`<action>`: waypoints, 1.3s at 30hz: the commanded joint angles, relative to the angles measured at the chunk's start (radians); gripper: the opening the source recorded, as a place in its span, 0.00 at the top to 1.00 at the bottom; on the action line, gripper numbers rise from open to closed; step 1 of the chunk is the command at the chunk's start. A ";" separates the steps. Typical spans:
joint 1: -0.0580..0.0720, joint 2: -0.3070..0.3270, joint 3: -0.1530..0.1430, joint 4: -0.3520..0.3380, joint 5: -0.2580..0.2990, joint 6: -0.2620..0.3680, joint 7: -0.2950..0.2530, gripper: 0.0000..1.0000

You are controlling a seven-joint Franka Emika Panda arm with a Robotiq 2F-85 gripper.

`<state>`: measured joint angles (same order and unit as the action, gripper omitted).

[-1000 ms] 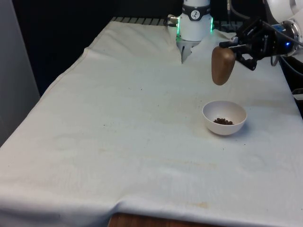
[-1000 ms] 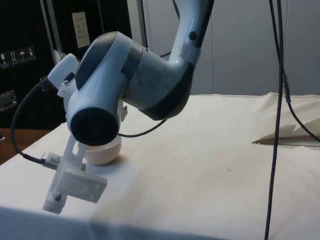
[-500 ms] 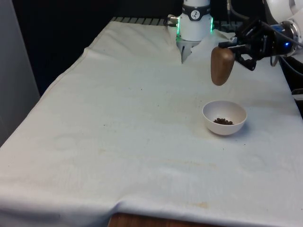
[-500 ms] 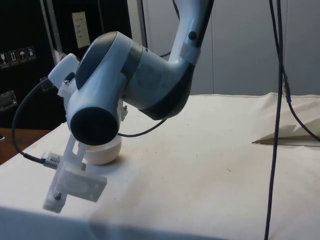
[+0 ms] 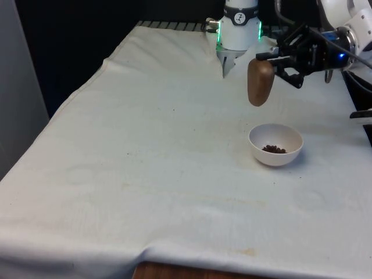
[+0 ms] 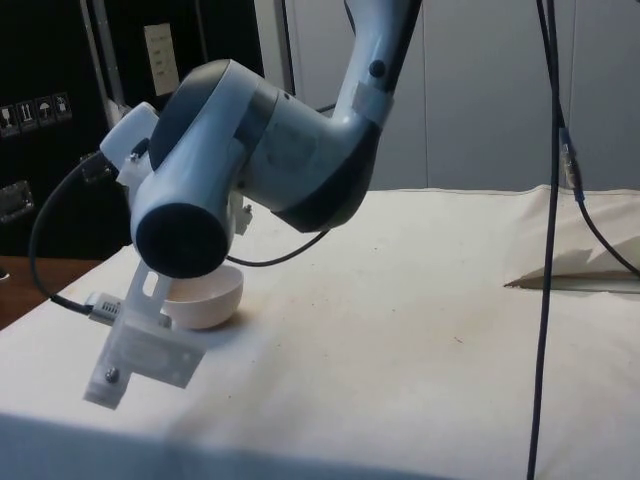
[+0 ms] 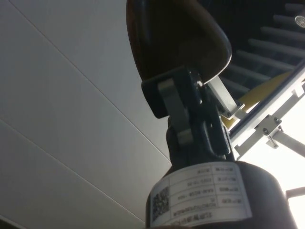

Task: Pour the coffee beans from the cup into the bowl.

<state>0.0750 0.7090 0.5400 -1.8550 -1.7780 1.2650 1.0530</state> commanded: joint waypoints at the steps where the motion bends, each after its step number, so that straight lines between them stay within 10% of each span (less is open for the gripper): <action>1: -0.011 -0.008 0.005 -0.006 0.004 0.017 -0.002 1.00; 39: -0.096 -0.044 -0.008 -0.015 0.081 0.058 0.021 1.00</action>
<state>-0.0130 0.6700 0.5250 -1.8640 -1.6960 1.3110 1.0760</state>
